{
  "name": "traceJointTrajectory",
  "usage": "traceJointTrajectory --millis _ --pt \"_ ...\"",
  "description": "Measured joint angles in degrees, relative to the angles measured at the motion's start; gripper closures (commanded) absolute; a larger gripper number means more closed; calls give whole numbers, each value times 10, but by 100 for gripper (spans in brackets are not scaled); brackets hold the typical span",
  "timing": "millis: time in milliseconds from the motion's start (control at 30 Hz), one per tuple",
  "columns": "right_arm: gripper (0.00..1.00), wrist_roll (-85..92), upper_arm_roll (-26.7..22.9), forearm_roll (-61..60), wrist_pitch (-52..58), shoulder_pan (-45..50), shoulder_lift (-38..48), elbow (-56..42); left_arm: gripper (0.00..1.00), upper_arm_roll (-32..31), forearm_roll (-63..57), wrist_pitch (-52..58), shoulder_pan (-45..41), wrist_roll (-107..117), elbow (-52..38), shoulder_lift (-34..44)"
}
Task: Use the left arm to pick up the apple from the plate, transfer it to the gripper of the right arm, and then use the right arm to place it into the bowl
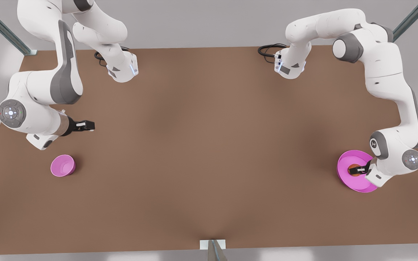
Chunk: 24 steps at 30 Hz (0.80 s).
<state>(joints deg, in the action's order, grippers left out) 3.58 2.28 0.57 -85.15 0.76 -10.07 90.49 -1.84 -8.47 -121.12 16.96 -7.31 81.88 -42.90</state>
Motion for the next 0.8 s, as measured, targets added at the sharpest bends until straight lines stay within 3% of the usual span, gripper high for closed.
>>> traceJointTrajectory --millis 800 --pt "0 19 1 2 -6 2 -8 7 0 14 32 -62 24 -81 38 -50"
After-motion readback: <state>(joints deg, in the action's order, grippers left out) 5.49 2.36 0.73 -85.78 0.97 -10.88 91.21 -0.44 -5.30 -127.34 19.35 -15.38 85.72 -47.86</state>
